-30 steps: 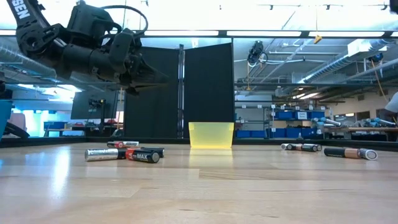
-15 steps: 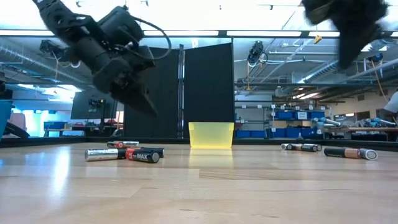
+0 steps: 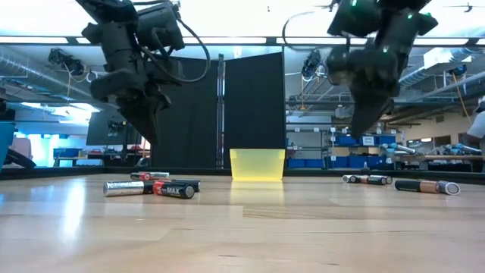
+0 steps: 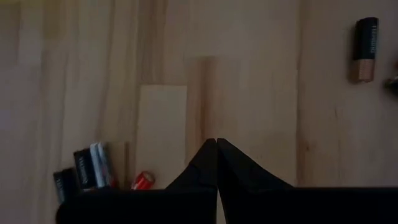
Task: Sort batteries
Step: Put the orange battery into the yellow bin, then put the silver battery into the blue bin
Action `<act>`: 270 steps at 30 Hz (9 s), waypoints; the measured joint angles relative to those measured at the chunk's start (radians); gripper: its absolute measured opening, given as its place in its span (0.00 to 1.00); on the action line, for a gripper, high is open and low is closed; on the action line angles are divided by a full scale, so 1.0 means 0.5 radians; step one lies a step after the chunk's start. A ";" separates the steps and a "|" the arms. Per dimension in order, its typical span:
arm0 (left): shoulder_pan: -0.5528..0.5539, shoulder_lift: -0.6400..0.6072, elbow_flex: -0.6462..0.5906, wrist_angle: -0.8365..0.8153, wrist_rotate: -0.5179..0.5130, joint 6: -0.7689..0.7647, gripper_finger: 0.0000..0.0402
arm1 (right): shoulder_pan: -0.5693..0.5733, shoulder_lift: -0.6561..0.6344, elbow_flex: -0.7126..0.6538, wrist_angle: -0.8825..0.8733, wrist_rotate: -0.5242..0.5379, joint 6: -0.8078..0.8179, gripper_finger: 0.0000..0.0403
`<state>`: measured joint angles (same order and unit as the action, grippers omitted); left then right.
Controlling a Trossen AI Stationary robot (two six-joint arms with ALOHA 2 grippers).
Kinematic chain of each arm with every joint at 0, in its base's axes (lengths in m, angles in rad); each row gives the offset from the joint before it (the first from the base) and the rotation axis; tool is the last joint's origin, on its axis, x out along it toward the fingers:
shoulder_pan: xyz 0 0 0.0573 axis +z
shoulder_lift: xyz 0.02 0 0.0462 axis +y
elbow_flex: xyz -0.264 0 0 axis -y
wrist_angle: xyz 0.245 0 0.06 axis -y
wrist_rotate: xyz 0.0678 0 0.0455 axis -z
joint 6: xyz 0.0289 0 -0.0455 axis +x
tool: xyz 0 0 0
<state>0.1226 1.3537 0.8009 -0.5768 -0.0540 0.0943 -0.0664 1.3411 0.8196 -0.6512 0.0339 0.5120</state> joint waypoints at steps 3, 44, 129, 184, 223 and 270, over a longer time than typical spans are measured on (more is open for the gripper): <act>-0.005 0.000 0.000 0.000 0.001 -0.069 0.01 | -0.131 0.000 0.000 -0.024 0.000 -0.098 0.08; 0.359 0.362 -0.005 -0.124 -0.116 0.872 0.33 | -0.239 0.000 0.000 0.188 0.000 -0.439 0.23; 0.964 2.199 2.876 -0.932 0.520 0.791 0.11 | -0.095 -0.235 0.002 0.104 0.117 -0.456 0.14; 0.942 2.026 2.875 -0.637 0.167 0.437 0.00 | -0.090 -0.235 -0.592 1.178 0.168 -0.432 0.03; 0.623 1.682 2.236 0.367 0.282 0.123 0.00 | -0.109 -0.605 -0.950 1.740 0.280 -0.656 0.02; 0.261 0.058 -0.716 2.269 0.306 -0.304 0.04 | -0.194 -0.623 -0.416 0.674 0.108 0.033 0.09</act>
<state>0.2531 1.3827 0.4431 0.5575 0.0990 -0.0574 -0.1635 1.0294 0.6118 -0.3140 0.0881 0.5284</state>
